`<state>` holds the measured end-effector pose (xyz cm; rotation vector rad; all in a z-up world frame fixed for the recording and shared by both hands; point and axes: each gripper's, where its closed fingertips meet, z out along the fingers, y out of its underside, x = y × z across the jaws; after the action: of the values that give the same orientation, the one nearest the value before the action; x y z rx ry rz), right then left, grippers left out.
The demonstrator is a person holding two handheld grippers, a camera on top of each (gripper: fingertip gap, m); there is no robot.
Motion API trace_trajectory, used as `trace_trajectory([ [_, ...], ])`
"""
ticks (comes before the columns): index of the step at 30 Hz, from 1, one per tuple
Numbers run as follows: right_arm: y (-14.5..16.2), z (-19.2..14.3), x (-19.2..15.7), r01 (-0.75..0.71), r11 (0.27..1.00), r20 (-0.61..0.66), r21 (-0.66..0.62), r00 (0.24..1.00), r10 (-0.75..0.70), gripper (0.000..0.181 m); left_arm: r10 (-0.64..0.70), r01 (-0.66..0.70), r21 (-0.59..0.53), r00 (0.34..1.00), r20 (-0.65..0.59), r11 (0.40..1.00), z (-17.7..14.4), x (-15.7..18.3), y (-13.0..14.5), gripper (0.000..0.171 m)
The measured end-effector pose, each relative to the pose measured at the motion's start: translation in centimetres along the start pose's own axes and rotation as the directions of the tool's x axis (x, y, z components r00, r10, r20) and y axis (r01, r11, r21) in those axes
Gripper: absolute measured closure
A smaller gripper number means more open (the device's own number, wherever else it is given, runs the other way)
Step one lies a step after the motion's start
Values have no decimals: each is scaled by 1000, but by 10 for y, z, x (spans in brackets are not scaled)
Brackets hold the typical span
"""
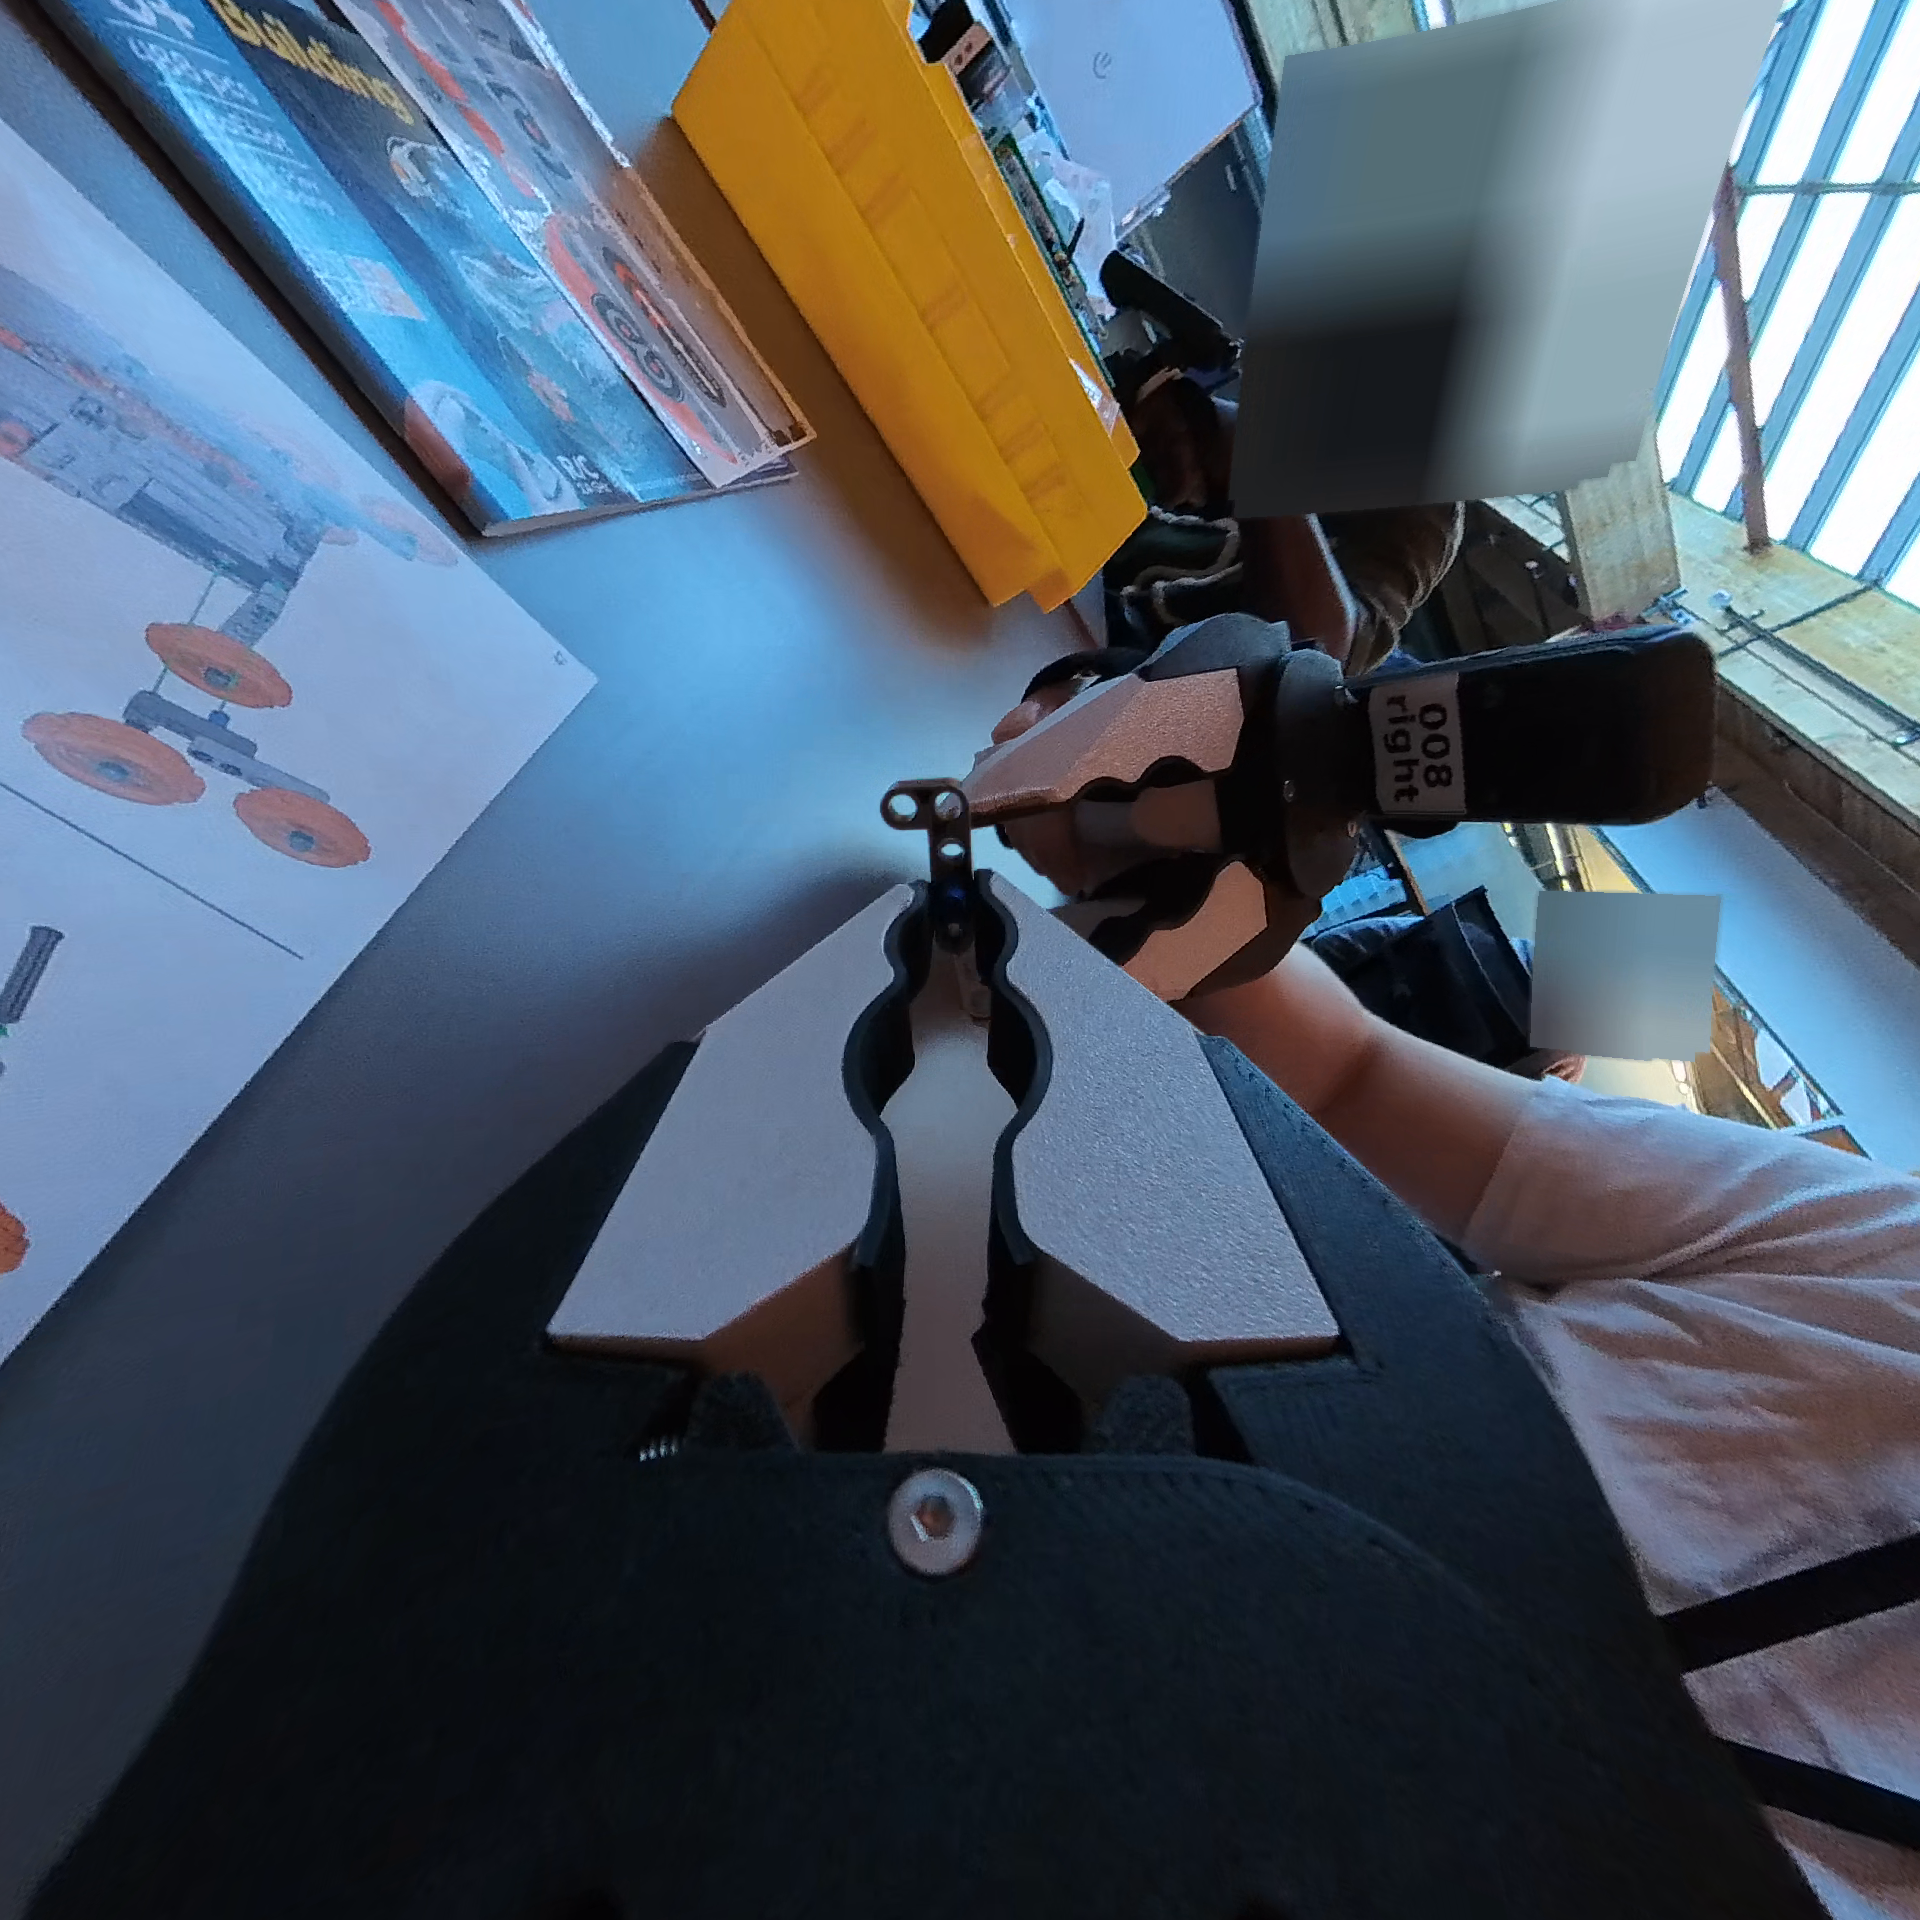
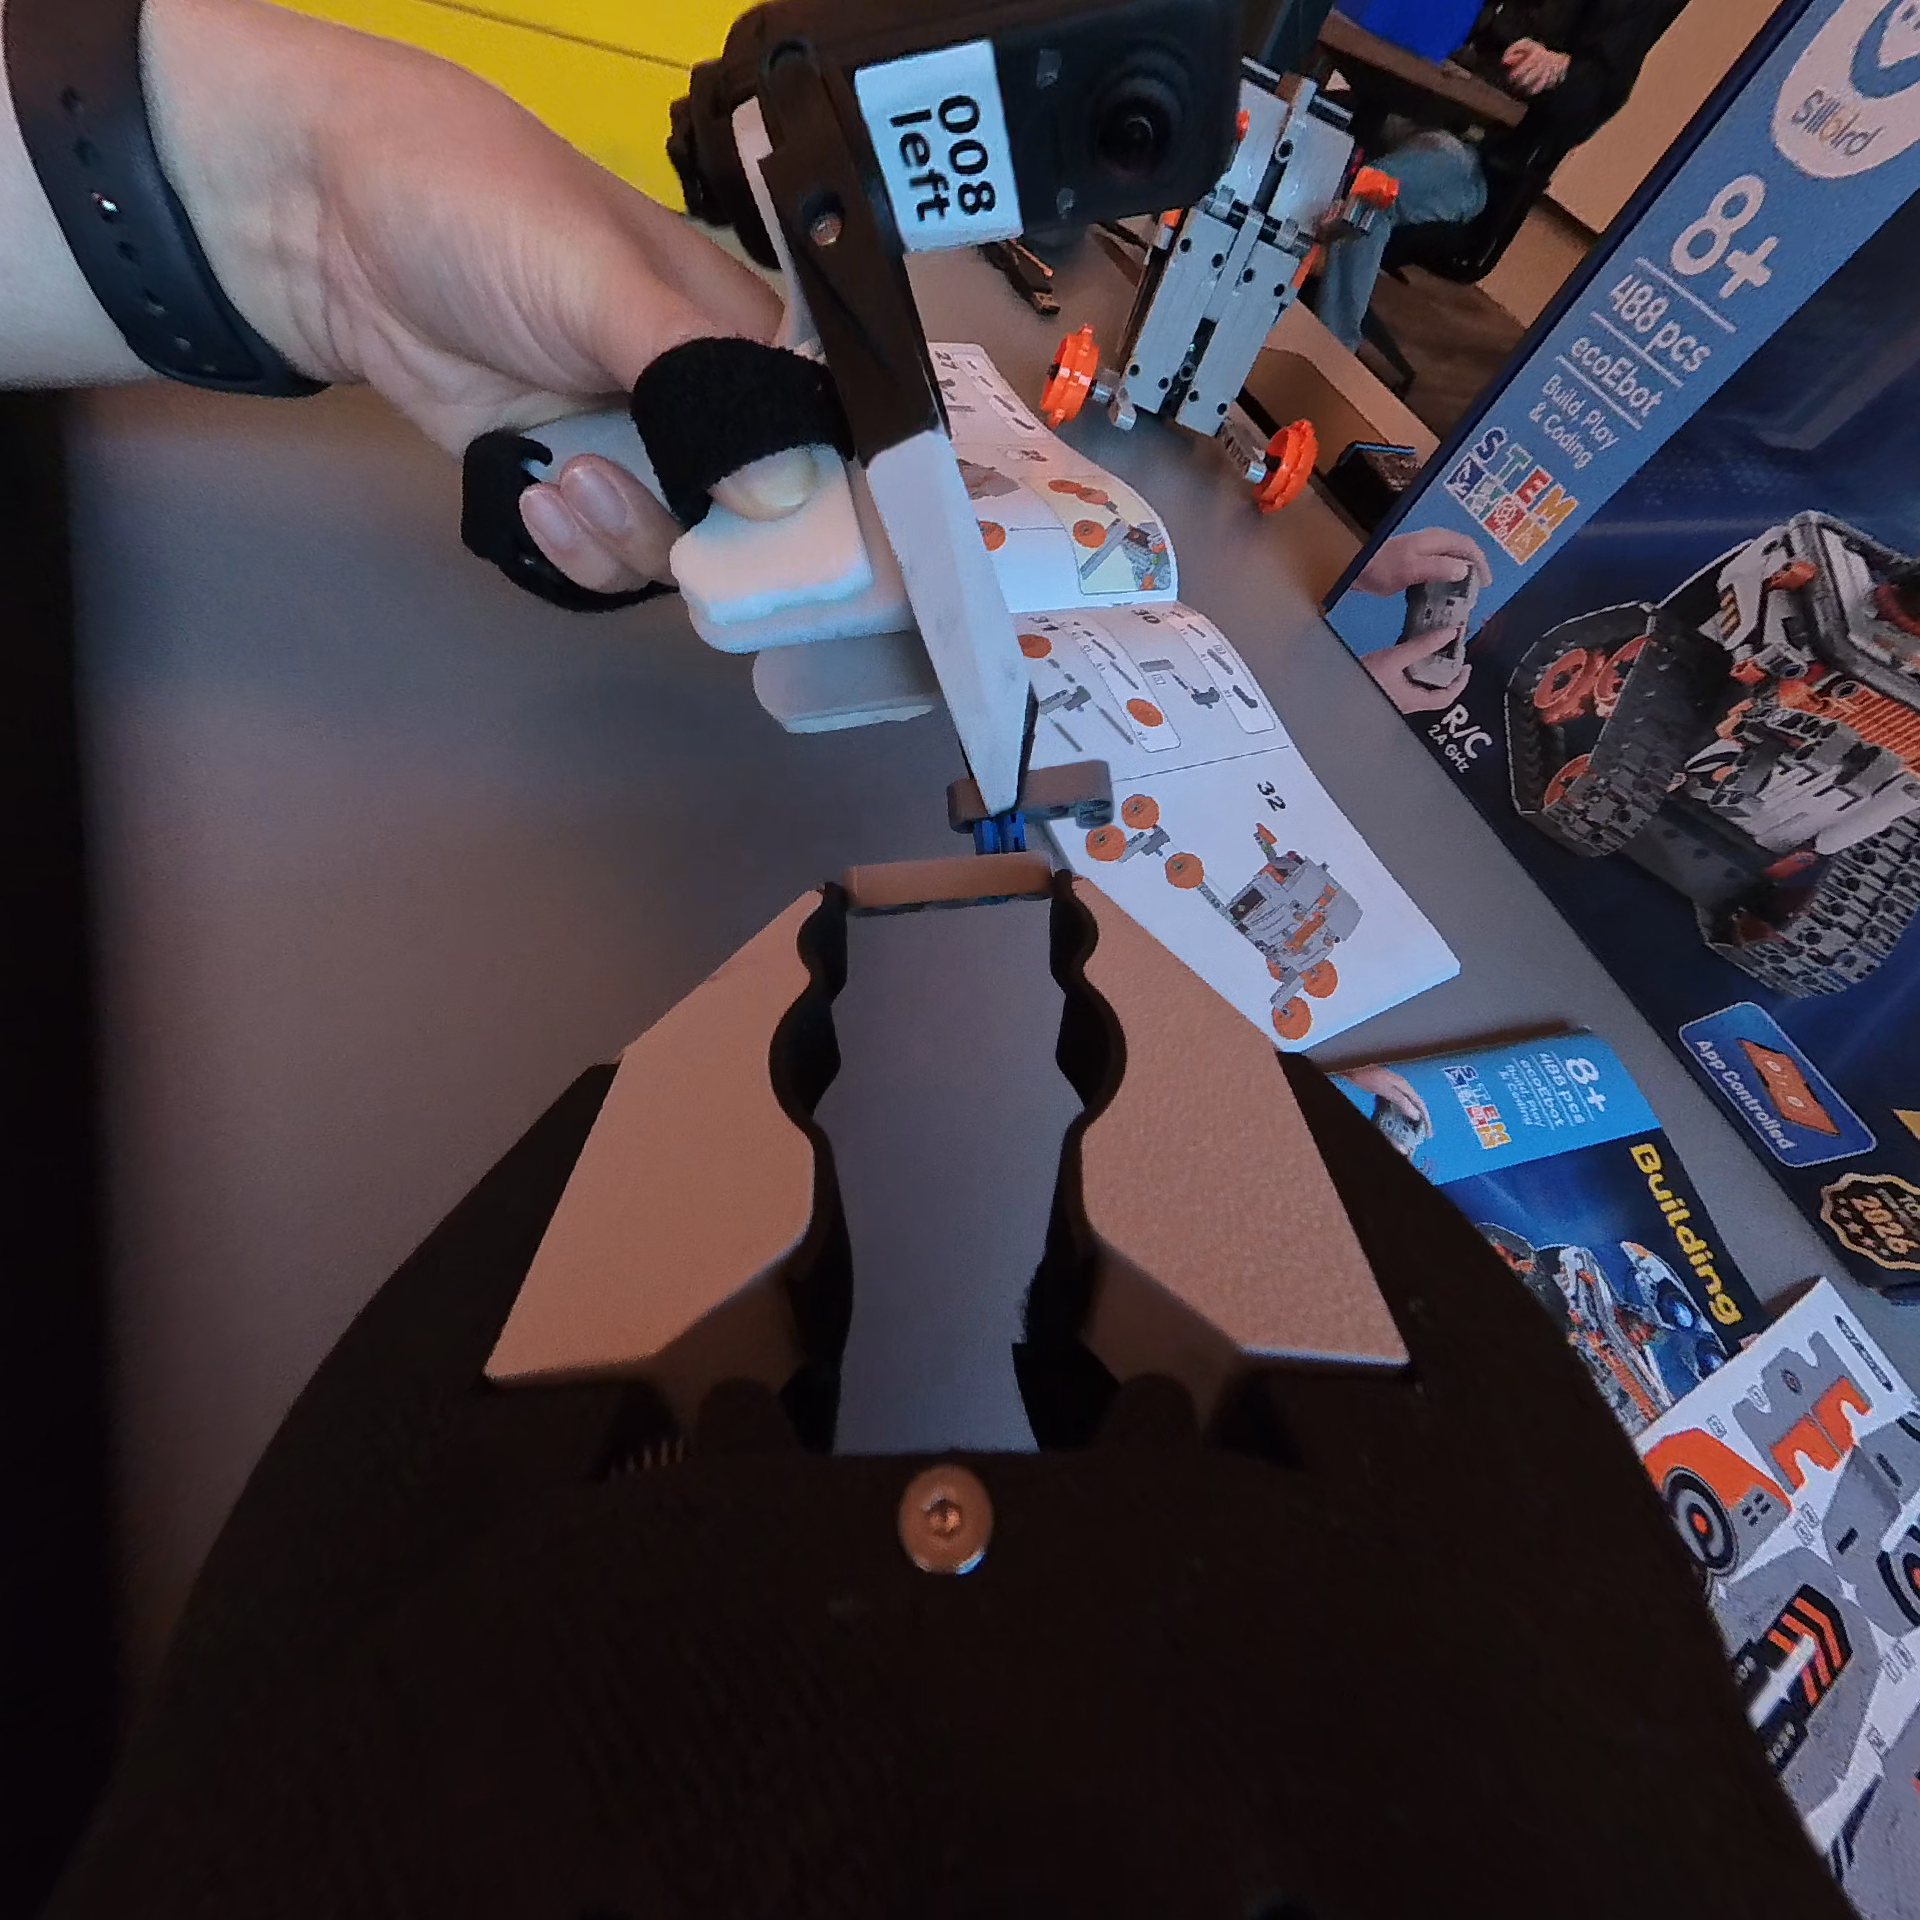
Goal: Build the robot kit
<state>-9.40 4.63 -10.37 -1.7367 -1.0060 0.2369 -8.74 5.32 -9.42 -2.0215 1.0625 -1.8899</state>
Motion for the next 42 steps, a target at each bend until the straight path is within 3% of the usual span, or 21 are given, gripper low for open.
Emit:
trace_trajectory([
  [6,10,5,-7,51,999,32,-13,998,-50,143,-6,7,-33,999,42,999,1,-9,7,167],
  [13,11,7,-10,0,1000,80,27,997,-2,143,-37,38,-54,999,16,998,1,-11,11,167],
  [18,13,10,-9,171,985,-15,-17,985,-171,143,-101,102,-41,995,4,994,-1,-13,10,167],
  [25,12,14,-6,395,912,-121,-110,906,-406,142,-190,190,-13,981,-43,982,-5,-13,8,168],
  [27,12,14,-6,374,922,-115,-102,916,-385,142,-167,166,-17,985,-42,986,-5,-12,8,167],
  [33,-2,0,-7,131,988,-13,80,991,-130,143,-97,96,-13,990,-107,995,-3,3,3,167],
  [42,1,0,-20,149,984,82,96,984,-157,143,-70,60,-96,991,-113,994,-4,7,16,167],
])
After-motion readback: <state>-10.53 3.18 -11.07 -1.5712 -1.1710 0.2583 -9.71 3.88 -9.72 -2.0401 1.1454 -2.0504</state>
